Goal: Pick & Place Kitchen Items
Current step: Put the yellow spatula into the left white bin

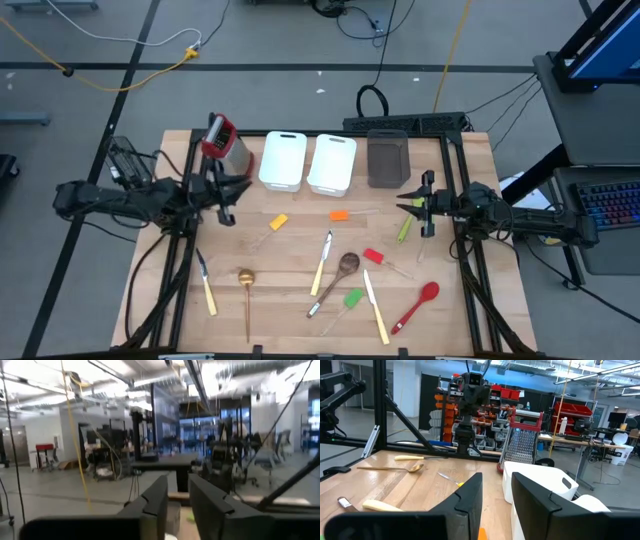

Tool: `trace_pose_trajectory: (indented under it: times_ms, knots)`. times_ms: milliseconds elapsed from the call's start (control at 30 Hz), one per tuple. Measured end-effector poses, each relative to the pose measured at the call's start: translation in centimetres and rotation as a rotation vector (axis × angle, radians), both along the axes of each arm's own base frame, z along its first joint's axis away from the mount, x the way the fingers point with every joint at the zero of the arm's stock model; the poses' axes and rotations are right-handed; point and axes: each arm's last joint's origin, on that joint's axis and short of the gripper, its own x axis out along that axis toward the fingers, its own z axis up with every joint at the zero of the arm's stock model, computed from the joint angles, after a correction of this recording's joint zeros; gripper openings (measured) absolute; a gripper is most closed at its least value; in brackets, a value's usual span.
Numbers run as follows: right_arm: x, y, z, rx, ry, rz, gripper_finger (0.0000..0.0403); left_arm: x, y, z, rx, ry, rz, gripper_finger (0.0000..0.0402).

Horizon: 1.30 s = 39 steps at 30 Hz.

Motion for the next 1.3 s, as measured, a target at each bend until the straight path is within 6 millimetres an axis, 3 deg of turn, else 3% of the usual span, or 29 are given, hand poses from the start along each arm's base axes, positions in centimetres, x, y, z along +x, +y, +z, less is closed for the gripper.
trace_pose_trajectory:
  times_ms: [300,1300]
  knots:
    - [0.0,0.0,0.0,0.000,0.000,-0.001,0.0100,2.1,-0.1,0.0,0.005,0.095,0.001,0.0146]
    - [0.0,0.0,0.0,0.000,0.001,0.000,0.0100,2.6,-0.1,-0.4,-0.041,0.105,-0.010,0.0147]
